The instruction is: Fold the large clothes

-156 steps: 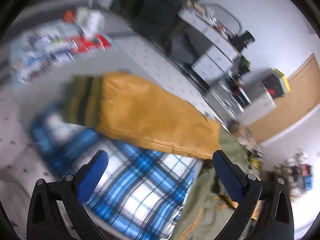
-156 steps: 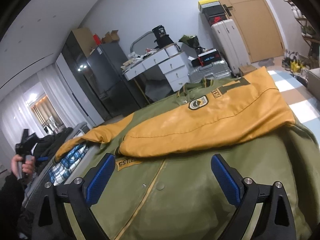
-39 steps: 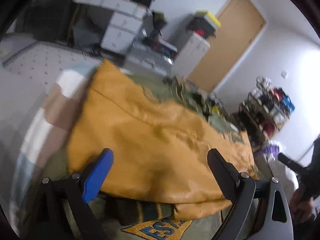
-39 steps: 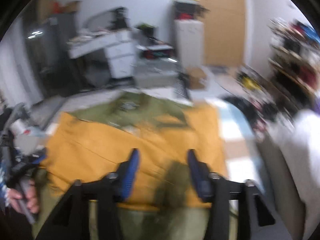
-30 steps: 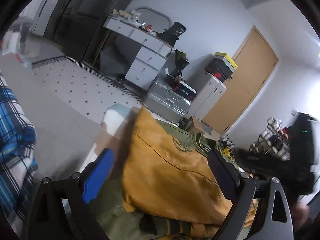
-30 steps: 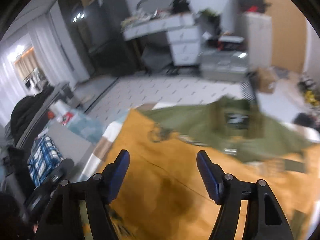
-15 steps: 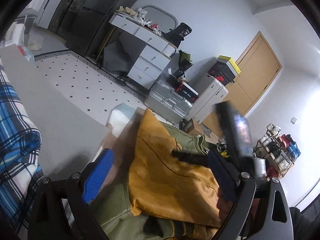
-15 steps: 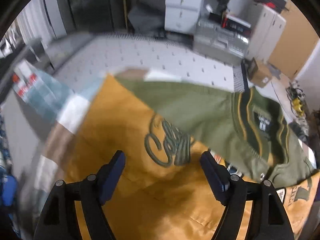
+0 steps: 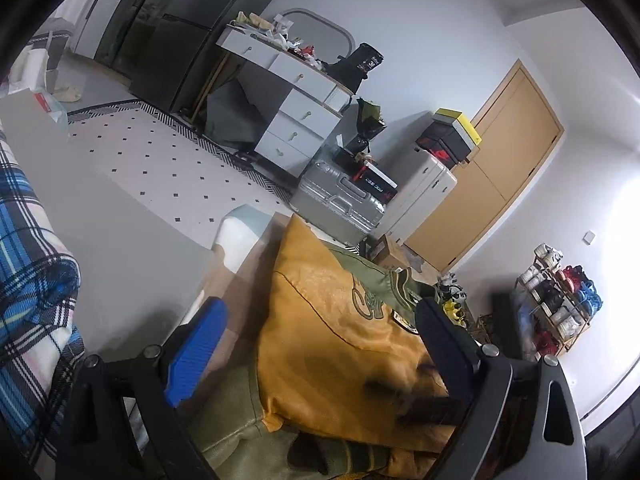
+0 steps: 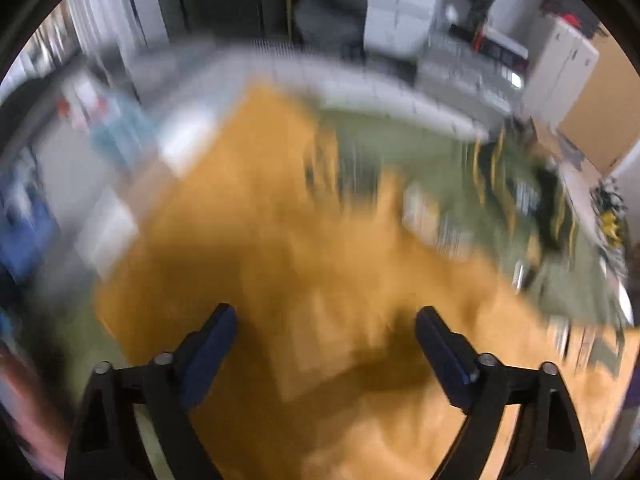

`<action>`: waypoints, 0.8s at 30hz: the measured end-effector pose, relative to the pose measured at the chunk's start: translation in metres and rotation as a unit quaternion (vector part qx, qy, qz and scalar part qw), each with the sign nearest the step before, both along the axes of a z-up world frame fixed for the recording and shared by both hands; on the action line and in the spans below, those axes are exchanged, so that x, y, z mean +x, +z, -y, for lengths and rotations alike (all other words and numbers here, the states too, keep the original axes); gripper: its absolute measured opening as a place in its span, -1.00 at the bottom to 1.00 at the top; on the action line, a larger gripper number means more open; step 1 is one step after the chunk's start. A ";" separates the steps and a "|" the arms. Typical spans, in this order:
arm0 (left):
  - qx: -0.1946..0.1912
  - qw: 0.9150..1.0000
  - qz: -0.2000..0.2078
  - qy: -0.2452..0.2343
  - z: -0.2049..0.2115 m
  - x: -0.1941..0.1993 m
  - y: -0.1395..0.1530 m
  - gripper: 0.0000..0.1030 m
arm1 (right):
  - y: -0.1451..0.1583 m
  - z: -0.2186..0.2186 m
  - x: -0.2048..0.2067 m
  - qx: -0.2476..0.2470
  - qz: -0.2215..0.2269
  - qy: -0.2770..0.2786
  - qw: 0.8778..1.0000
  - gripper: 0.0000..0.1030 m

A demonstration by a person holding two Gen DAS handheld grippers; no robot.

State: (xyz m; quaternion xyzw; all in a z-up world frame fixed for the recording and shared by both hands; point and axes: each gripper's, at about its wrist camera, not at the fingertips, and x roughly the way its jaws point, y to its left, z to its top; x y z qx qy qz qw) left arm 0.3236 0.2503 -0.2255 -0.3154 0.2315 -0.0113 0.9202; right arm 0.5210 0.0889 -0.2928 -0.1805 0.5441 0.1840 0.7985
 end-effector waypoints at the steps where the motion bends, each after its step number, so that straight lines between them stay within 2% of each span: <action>1: -0.004 1.000 0.000 -0.018 0.001 0.002 0.000 0.80 | -0.001 0.015 -0.009 0.032 0.016 -0.014 0.999 0.80; 2: -0.007 0.999 0.000 -0.049 0.005 0.006 0.001 0.80 | -0.002 0.022 -0.012 0.050 0.020 -0.028 0.998 0.80; 4: 0.004 0.998 -0.001 -0.064 0.012 0.006 0.001 0.80 | -0.007 0.046 -0.018 0.084 0.009 -0.060 0.995 0.79; 5: 0.022 0.998 -0.004 -0.065 0.018 0.006 0.002 0.80 | -0.005 0.055 -0.022 0.095 0.017 -0.069 0.993 0.76; 6: 0.036 0.997 -0.004 -0.071 0.022 0.006 0.002 0.80 | 0.002 0.071 -0.029 0.096 0.046 -0.079 0.991 0.76; 8: 0.063 0.994 -0.010 -0.088 0.034 0.008 0.001 0.80 | 0.019 0.109 -0.040 0.079 0.104 -0.106 0.986 0.79; 10: 0.081 0.991 -0.024 -0.102 0.044 0.011 -0.003 0.80 | 0.018 0.135 -0.036 0.050 0.113 -0.135 0.983 0.79; 11: 0.092 0.989 -0.035 -0.106 0.047 0.014 -0.006 0.80 | 0.014 0.142 -0.036 0.030 0.107 -0.151 0.982 0.79; 12: 0.113 0.986 -0.058 -0.110 0.054 0.019 -0.012 0.80 | -0.004 0.156 -0.031 -0.005 0.084 -0.176 0.981 0.79; 13: 0.128 0.983 -0.077 -0.111 0.058 0.023 -0.017 0.80 | -0.028 0.165 -0.022 -0.031 0.031 -0.186 0.982 0.79; 14: 0.145 0.978 -0.103 -0.111 0.062 0.028 -0.024 0.80 | -0.032 0.175 -0.022 0.011 0.031 -0.188 0.982 0.81; 15: 0.152 0.974 -0.124 -0.115 0.063 0.031 -0.032 0.80 | -0.036 0.179 -0.021 0.018 0.029 -0.185 0.982 0.82; 17: 0.164 0.968 -0.147 -0.117 0.064 0.033 -0.040 0.79 | -0.038 0.175 -0.016 -0.009 0.021 -0.171 0.985 0.78; 19: 0.177 0.967 -0.145 -0.116 0.065 0.030 -0.038 0.80 | -0.026 0.166 -0.011 -0.037 0.046 -0.159 0.986 0.55; 22: 0.190 0.963 -0.150 -0.118 0.066 0.025 -0.039 0.79 | -0.006 0.177 -0.010 -0.064 0.116 -0.161 0.978 0.59; 24: 0.197 0.961 -0.154 -0.117 0.066 0.023 -0.039 0.80 | -0.014 0.198 0.002 -0.103 0.122 -0.191 0.969 0.59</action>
